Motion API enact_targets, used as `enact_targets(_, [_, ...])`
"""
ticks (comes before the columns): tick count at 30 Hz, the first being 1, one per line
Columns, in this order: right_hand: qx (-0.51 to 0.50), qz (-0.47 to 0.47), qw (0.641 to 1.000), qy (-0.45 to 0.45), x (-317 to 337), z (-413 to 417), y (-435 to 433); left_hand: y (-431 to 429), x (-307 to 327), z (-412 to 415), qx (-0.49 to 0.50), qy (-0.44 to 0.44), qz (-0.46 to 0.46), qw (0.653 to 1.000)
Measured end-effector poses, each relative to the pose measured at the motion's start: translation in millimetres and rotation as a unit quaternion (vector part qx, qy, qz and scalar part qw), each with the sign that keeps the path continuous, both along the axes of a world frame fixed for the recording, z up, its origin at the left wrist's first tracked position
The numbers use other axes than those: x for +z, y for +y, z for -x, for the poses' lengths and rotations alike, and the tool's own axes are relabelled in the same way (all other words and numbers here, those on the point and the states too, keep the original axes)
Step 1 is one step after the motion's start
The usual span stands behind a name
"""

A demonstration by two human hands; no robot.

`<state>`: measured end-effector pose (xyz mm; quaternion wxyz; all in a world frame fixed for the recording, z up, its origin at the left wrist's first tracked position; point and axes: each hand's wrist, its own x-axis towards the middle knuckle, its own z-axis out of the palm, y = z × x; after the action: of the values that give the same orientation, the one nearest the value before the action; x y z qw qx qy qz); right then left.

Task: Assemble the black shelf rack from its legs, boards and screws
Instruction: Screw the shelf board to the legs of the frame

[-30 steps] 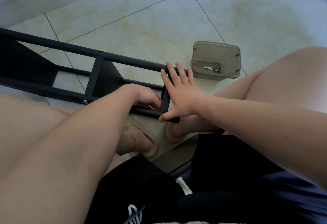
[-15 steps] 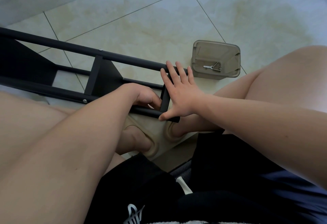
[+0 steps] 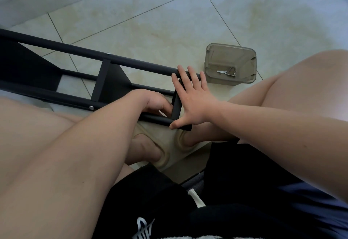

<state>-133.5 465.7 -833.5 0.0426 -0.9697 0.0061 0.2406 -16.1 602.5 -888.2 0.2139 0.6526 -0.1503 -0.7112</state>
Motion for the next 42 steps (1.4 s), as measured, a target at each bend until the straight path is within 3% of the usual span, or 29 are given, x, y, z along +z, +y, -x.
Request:
enact_targets(18, [0.000,0.005,1.000,0.002,-1,0,0,0,2,0,-0.019,-0.005,0.012,1.000])
enact_targets(26, [0.000,0.004,1.000,0.001,-2,0,0,1,3,1,0.030,0.031,0.016,0.999])
enact_targets(33, [0.001,-0.001,1.000,0.003,-1,0,0,-1,8,2,-0.014,0.006,0.007,1.000])
enact_targets(42, [0.001,-0.002,1.000,-0.003,-2,0,0,-2,14,3,0.043,0.033,0.020,0.998])
